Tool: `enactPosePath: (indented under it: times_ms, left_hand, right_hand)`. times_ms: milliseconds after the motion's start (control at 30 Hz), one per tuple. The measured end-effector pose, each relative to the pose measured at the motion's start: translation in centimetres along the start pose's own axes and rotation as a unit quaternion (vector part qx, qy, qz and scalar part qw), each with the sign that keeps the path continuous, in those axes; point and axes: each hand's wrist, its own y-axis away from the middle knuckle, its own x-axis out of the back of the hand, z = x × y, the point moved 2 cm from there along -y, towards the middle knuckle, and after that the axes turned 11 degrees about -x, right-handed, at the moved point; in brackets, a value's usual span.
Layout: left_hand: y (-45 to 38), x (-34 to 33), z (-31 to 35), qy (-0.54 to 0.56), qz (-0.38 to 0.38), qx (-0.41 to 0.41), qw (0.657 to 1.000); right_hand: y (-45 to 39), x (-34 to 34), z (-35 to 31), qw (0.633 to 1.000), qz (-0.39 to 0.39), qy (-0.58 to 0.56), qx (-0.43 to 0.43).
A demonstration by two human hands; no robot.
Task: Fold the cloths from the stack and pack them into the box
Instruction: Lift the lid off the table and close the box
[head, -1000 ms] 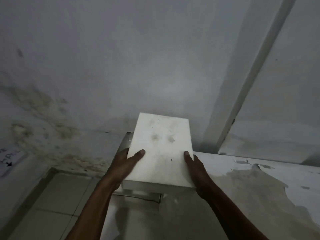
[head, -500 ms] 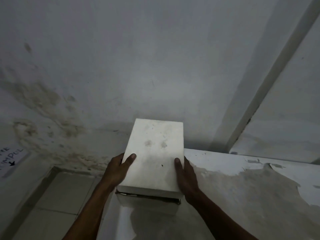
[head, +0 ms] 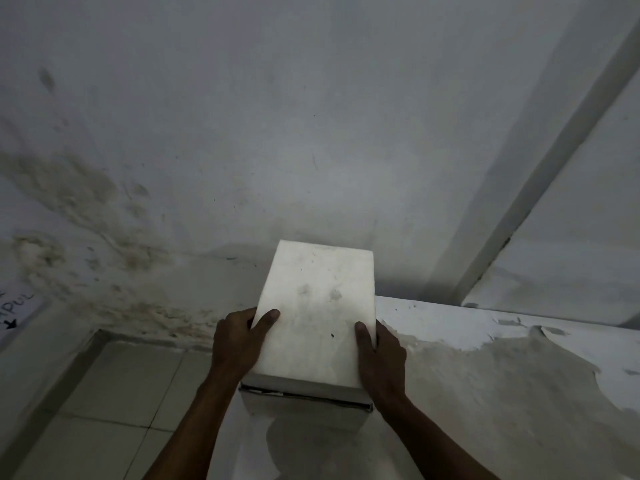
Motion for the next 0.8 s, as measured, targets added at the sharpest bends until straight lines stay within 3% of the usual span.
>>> enactPosePath:
  times_ms: [800]
  left_hand:
    - [0.1,-0.4,-1.6,0.002,0.013,-0.022,1.0]
  right_hand:
    - [0.5,-0.4,0.1,1.0,0.022,-0.018,-0.007]
